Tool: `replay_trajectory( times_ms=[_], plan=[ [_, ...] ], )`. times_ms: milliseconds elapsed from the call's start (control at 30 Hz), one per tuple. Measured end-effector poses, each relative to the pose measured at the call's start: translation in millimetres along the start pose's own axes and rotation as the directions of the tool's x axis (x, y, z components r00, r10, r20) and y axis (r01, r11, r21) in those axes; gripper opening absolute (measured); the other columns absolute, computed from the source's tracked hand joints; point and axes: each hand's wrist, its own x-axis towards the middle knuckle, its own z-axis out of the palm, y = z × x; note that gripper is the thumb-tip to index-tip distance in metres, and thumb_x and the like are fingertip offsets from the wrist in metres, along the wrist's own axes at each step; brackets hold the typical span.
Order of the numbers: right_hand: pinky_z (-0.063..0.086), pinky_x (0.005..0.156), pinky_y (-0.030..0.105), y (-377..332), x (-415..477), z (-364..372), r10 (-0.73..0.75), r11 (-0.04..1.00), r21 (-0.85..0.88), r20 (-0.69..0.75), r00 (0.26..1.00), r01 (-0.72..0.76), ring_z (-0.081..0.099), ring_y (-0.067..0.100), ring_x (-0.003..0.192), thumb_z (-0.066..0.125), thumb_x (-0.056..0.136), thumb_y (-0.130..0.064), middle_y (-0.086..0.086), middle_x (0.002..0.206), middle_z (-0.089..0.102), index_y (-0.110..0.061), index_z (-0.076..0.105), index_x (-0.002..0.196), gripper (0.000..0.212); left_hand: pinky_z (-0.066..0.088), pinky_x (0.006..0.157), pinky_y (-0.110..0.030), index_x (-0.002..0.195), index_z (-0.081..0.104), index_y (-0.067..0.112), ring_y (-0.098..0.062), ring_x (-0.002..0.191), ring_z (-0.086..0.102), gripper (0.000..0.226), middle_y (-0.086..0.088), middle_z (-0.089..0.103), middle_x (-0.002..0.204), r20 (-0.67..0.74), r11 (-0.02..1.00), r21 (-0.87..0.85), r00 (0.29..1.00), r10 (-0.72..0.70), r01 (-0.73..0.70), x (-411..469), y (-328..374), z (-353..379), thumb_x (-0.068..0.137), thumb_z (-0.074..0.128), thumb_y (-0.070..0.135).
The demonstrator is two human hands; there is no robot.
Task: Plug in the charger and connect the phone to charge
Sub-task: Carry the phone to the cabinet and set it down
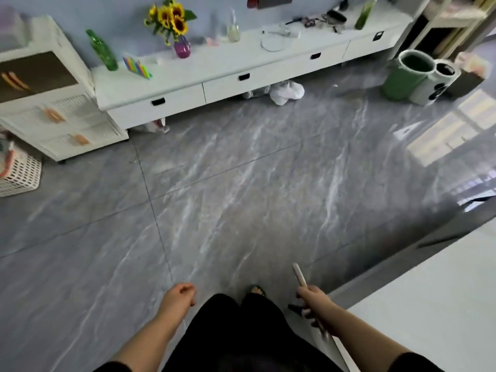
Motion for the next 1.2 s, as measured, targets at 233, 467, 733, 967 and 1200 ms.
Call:
replay_trajectory(
  times_ms=[233, 467, 733, 967, 1200],
  plan=[
    [0.032, 0.05, 0.027, -191, 71, -44, -0.088, 0.995, 0.06, 0.053, 0.995, 0.085, 0.038, 0.019, 0.056, 0.053, 0.081, -0.027, 0.008, 0.079, 0.044, -0.013, 0.052, 0.099, 0.023, 0.046, 0.066, -0.029, 0.112, 0.06, 0.012, -0.021, 0.09, 0.064, 0.022, -0.004, 0.063, 0.1, 0.065, 1.0, 0.003, 0.998, -0.015, 0.015, 78, 134, 2, 0.095, 0.051, 0.022],
    [0.033, 0.052, 0.027, -312, 128, -107, -0.025, 1.0, 0.017, -0.028, 0.999, 0.026, 0.041, 0.019, 0.06, 0.054, 0.082, -0.028, 0.008, 0.083, 0.046, -0.014, 0.053, 0.101, 0.023, 0.045, 0.063, -0.029, 0.11, 0.06, 0.009, -0.02, 0.087, 0.065, 0.022, -0.008, 0.064, 0.104, 0.126, 0.995, 0.073, 0.989, -0.083, 0.074, 173, 285, 13, 0.094, 0.051, 0.021],
    [0.032, 0.051, 0.025, -383, 175, -208, 0.143, 0.989, 0.047, -0.091, 0.986, -0.139, 0.039, 0.019, 0.056, 0.054, 0.083, -0.031, 0.009, 0.081, 0.044, -0.014, 0.052, 0.098, 0.023, 0.043, 0.063, -0.028, 0.084, 0.059, 0.017, -0.019, 0.079, 0.064, 0.014, -0.006, 0.066, 0.094, 0.167, 0.997, 0.069, 0.986, 0.016, -0.028, 258, 476, 41, 0.093, 0.053, 0.026],
    [0.03, 0.04, 0.018, -495, 242, -303, 0.132, 0.99, 0.065, -0.072, 0.989, -0.127, 0.037, 0.013, 0.036, 0.053, 0.086, -0.024, 0.005, 0.066, 0.041, -0.01, 0.051, 0.083, 0.015, 0.039, 0.06, -0.024, 0.101, 0.059, 0.013, -0.016, 0.074, 0.061, 0.012, -0.005, 0.065, 0.094, 0.108, 0.997, -0.071, 0.994, 0.018, -0.011, 329, 620, 95, 0.094, 0.052, 0.021],
    [0.028, 0.05, 0.023, -671, 317, -373, 0.003, 0.992, -0.125, -0.006, 1.0, -0.003, 0.037, 0.017, 0.054, 0.051, 0.085, -0.026, 0.007, 0.08, 0.042, -0.016, 0.051, 0.093, 0.013, 0.039, 0.058, -0.028, 0.097, 0.059, 0.008, -0.024, 0.082, 0.063, 0.014, -0.013, 0.065, 0.102, 0.014, 0.987, -0.138, 0.996, -0.086, 0.087, 364, 717, 125, 0.095, 0.051, 0.019]
  ],
)
